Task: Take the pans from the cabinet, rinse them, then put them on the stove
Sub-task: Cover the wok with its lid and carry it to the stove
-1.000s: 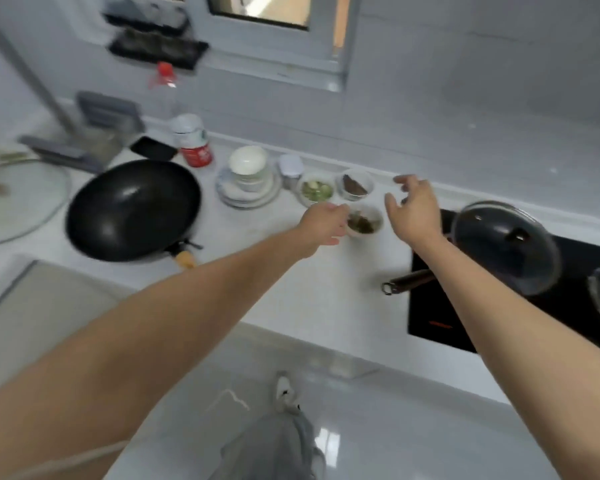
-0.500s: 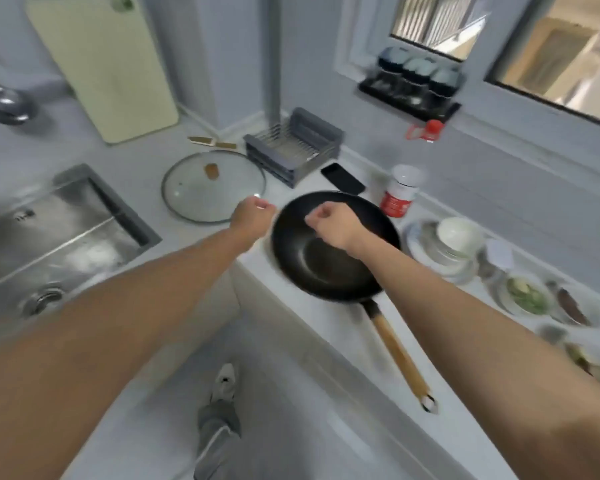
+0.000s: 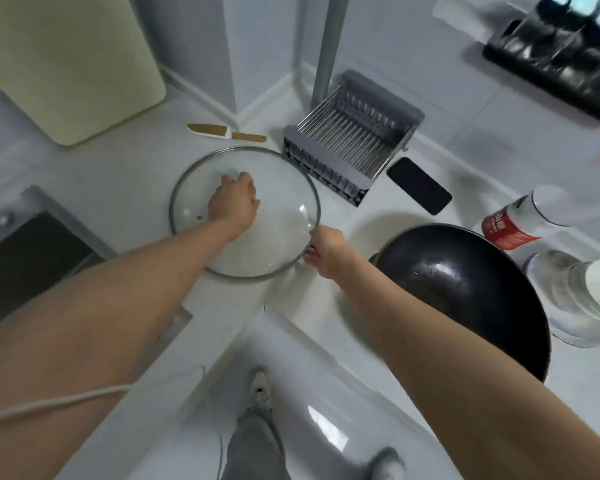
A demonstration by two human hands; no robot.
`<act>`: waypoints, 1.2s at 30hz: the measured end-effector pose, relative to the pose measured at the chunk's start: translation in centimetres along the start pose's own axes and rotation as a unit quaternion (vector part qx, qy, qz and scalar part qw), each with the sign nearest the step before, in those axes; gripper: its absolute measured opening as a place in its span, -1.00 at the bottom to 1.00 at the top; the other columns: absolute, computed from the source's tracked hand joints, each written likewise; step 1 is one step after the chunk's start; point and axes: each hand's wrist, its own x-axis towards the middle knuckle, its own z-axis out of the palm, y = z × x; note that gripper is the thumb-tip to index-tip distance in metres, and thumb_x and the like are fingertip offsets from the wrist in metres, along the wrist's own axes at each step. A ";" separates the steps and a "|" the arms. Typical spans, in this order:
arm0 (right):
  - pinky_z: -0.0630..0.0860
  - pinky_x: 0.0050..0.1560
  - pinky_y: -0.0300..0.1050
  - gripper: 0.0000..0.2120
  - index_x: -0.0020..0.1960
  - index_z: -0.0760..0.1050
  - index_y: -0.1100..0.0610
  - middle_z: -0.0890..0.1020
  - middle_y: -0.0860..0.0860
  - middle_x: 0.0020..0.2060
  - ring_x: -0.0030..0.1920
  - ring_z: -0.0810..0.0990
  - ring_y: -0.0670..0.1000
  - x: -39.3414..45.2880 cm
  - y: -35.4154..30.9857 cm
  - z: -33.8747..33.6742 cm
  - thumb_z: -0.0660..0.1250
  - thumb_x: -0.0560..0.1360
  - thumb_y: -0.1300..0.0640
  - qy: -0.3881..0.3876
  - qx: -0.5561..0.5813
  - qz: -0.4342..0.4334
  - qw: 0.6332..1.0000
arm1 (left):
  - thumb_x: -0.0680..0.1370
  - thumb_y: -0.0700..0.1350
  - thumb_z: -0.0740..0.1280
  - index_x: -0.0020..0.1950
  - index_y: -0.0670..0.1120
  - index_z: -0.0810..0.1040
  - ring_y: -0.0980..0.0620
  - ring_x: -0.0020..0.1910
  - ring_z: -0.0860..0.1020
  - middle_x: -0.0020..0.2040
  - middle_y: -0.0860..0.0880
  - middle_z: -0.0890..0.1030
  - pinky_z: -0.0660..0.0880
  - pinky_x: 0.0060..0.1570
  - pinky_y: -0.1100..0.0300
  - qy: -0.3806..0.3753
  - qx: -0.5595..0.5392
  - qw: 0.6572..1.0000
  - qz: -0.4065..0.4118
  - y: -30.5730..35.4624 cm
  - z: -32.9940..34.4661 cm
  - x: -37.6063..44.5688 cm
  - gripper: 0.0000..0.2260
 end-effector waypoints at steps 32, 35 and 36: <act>0.66 -0.22 -0.13 -0.88 -0.17 0.47 0.14 0.59 0.15 -0.10 -0.16 0.61 0.08 -11.4 11.1 -39.1 0.29 0.52 0.30 0.172 0.007 -0.101 0.980 | 0.55 0.05 0.38 0.27 -0.03 0.48 -0.19 0.05 0.59 0.20 -0.11 0.44 0.49 0.02 0.05 -0.004 -0.056 0.985 0.165 29.8 8.1 -24.8 -0.66; 0.66 -0.18 -0.11 -0.87 -0.19 0.49 0.14 0.61 0.14 -0.14 -0.19 0.61 0.07 -10.9 11.9 -39.1 0.30 0.52 0.28 0.166 -0.018 -0.081 0.983 | 0.55 0.05 0.38 0.25 -0.03 0.49 -0.17 0.02 0.59 0.19 -0.11 0.45 0.49 -0.02 0.08 -0.005 -0.047 0.983 0.175 29.8 9.2 -24.5 -0.68; 0.63 -0.24 -0.12 -0.85 -0.25 0.47 0.13 0.59 0.14 -0.21 -0.26 0.58 0.07 -10.7 12.2 -38.9 0.31 0.49 0.28 0.174 -0.032 -0.079 0.981 | 0.54 0.05 0.38 0.24 -0.03 0.49 -0.17 0.02 0.59 0.19 -0.11 0.45 0.50 -0.02 0.08 -0.005 -0.044 0.984 0.175 29.7 9.5 -24.4 -0.68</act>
